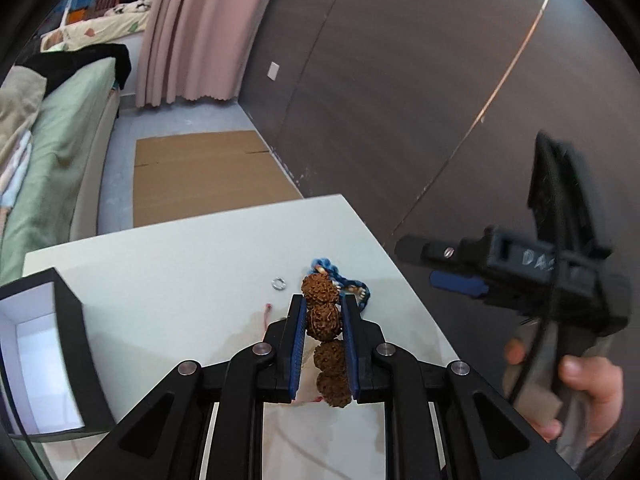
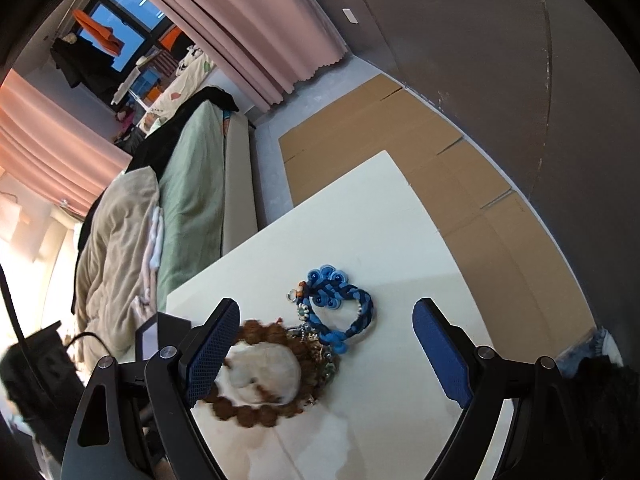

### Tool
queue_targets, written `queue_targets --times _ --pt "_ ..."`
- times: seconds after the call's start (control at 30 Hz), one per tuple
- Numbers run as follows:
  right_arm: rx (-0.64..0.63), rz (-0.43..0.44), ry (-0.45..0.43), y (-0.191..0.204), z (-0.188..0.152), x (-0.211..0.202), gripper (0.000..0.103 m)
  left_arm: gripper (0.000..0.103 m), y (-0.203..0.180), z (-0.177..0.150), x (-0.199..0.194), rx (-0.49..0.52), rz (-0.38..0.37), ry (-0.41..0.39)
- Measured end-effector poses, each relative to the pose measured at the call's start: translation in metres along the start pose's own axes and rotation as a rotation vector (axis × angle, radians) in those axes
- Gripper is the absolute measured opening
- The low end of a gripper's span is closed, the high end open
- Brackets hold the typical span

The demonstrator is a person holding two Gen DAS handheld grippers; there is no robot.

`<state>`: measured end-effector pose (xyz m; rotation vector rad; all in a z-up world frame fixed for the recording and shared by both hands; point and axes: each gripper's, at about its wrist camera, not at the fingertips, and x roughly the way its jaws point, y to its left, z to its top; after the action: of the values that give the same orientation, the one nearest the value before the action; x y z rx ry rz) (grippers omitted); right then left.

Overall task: Organize jewelry
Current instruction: 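Lift the brown bead bracelet with the left gripper while the right gripper grasps the blue knotted bracelet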

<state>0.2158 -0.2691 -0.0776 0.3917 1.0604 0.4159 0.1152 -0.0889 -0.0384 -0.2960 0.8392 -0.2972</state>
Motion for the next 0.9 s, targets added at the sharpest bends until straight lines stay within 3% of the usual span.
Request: queue_targets --times 0.13,0.3,0.47,0.57,0.7,0.8,0.87,0.9 --pt "-0.003 -0.003 0.022 0.004 0.0 0.01 0.089 0.018 0.017 0.005 -0.004 -0.025 0.039 0.0" --pt "-0.028 -0.015 0.043 0.012 -0.002 0.021 0.089 0.018 0.036 0.002 0.015 -0.052 0.142 0.077" --pt "-0.041 -0.03 0.061 0.017 -0.002 0.032 0.088 0.018 0.045 0.008 -0.006 -0.083 0.091 0.018" --pt "-0.067 -0.042 0.091 0.023 -0.002 0.046 0.077 0.018 0.054 0.006 -0.02 -0.102 0.082 -0.007" --pt "-0.101 -0.079 0.131 0.026 -0.002 0.066 0.072 0.018 0.059 0.009 -0.032 -0.12 0.085 -0.037" --pt "-0.126 -0.111 0.161 0.027 -0.004 0.079 0.052 0.018 0.063 0.01 -0.04 -0.13 0.093 -0.056" --pt "-0.127 -0.116 0.185 0.025 -0.007 0.084 0.02 0.018 0.067 0.009 -0.047 -0.141 0.097 -0.071" --pt "-0.12 -0.111 0.183 0.024 -0.009 0.083 0.015 0.018 0.069 0.008 -0.051 -0.146 0.099 -0.079"
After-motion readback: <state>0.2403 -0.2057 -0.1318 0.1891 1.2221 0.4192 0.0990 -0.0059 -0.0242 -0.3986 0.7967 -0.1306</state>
